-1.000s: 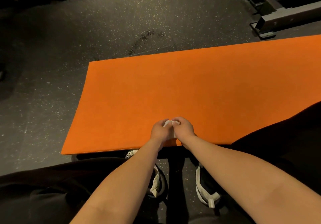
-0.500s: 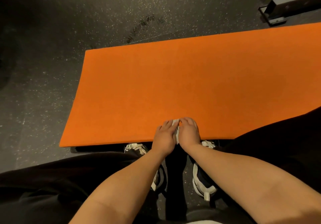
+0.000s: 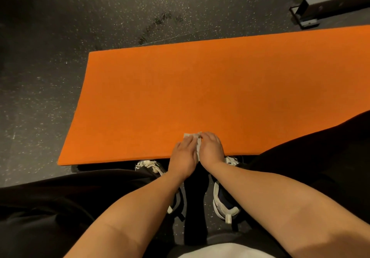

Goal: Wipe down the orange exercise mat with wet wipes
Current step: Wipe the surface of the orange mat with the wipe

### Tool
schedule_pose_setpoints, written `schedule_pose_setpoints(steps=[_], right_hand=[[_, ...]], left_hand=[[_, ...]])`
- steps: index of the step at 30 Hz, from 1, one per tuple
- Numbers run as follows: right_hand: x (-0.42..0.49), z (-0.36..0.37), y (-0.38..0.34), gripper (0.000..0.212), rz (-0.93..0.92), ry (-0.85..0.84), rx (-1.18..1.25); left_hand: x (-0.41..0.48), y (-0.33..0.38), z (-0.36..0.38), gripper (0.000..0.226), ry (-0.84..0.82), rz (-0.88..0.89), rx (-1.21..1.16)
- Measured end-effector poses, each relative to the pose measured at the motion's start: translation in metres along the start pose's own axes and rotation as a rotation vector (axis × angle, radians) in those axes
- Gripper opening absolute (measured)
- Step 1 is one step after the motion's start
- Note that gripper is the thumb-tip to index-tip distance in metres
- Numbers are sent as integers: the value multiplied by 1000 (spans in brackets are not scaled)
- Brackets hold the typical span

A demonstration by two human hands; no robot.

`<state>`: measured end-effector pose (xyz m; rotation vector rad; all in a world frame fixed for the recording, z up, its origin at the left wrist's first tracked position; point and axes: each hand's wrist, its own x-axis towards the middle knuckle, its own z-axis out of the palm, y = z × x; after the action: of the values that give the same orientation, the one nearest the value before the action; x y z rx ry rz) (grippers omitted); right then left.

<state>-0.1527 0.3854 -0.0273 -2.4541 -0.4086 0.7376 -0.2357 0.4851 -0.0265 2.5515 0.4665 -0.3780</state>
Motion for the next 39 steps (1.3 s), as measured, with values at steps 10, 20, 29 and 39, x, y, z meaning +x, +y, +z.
schedule_pose_setpoints(steps=[10,20,29,39], right_hand=[[-6,-5,-8,53,-88,-175,-260],[0,-12,-13,47,-7,19,-139],[3,13,-22,47,-183,-98,-270],[22,11,-34,45,5,-5,-208]], left_hand=[[-7,-51,-32,56,-38,-264,147],[0,-2,-8,56,-196,-132,77],[0,-52,-27,58,-128,-533,20],[1,-31,-8,57,-190,-165,39]])
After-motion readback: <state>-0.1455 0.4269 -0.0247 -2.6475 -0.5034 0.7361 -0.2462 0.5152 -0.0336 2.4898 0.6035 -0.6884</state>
